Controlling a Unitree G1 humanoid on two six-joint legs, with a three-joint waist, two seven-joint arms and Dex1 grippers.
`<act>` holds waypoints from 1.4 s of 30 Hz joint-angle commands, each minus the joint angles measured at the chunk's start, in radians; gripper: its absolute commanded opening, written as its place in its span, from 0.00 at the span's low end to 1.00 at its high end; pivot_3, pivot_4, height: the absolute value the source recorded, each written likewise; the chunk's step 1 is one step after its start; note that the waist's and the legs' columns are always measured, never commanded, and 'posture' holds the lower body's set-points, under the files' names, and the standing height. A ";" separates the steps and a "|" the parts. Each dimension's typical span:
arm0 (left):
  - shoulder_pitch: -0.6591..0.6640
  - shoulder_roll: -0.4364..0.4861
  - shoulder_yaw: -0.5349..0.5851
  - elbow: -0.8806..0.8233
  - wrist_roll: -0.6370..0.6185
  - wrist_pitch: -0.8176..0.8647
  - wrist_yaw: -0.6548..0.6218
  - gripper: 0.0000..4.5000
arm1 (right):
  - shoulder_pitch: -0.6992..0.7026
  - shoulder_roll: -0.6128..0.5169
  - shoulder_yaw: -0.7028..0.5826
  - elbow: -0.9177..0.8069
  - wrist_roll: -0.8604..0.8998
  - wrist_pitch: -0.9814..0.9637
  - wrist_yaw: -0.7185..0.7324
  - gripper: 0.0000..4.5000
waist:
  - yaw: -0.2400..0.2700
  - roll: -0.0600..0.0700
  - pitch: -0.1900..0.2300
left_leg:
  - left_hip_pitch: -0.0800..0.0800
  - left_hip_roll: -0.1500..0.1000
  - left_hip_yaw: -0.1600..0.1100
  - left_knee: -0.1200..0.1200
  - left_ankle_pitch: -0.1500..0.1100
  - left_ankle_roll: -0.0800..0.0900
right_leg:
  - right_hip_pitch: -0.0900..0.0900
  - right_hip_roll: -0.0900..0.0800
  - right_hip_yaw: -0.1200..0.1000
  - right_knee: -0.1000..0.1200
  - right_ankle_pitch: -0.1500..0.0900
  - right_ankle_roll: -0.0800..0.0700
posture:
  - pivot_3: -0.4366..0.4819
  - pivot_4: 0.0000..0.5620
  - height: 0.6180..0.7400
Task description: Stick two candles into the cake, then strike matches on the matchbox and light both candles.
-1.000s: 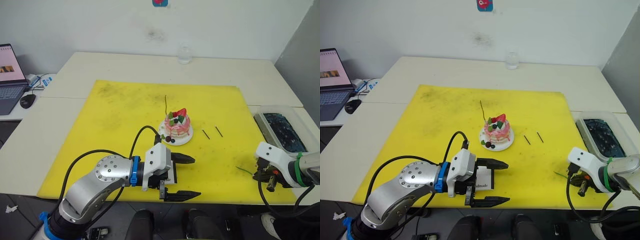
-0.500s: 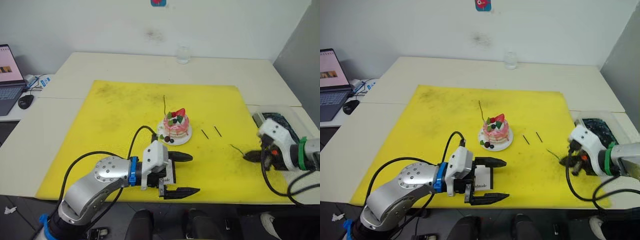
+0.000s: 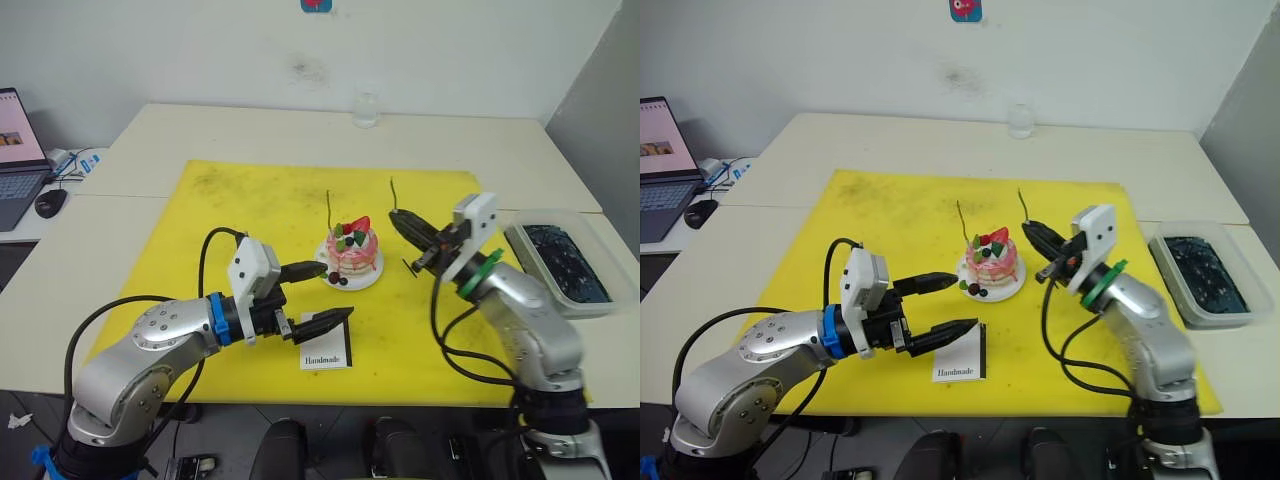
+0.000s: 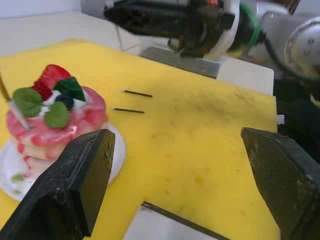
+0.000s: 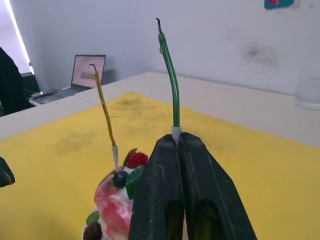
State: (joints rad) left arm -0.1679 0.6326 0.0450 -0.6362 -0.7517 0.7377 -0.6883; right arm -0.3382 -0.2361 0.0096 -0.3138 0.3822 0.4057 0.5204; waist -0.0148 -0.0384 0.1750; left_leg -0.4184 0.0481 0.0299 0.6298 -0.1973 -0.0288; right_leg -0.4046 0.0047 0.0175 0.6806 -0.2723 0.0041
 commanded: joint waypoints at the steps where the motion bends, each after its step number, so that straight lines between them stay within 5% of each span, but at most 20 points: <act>1: -0.036 0.009 0.043 0.018 -0.040 0.018 0.005 1.00 | -0.038 0.059 0.034 0.096 -0.056 -0.170 -0.008 0.00 | -0.002 0.000 0.000 | 0.000 0.000 0.000 0.000 0.000 0.000 | 0.000 0.000 0.000 0.000 0.000 0.000 | 0.48 0.27 1.00; 11: -0.078 0.026 0.062 0.046 -0.072 0.052 0.011 1.00 | -0.048 0.129 0.063 0.262 -0.109 -0.329 0.005 0.00 | -0.003 0.000 0.000 | 0.000 0.001 0.000 0.000 0.000 0.000 | 0.000 0.000 0.000 0.000 0.000 -0.001 | 0.48 0.27 1.00; 42: -0.088 0.037 0.039 0.052 -0.065 0.051 -0.008 1.00 | 0.031 0.164 0.075 0.299 -0.159 -0.468 -0.050 0.00 | -0.004 0.000 0.000 | 0.000 0.001 0.000 0.000 0.000 0.000 | 0.000 -0.004 0.000 0.001 0.000 -0.001 | 0.48 0.27 1.00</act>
State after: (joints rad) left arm -0.2480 0.6645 0.0809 -0.5737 -0.8170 0.8033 -0.6887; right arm -0.3094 -0.0753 0.0834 -0.0004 0.2323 -0.0240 0.4778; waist -0.0186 -0.0383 0.1750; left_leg -0.4180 0.0488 0.0295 0.6293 -0.1973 -0.0289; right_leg -0.4047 0.0002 0.0173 0.6812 -0.2723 0.0035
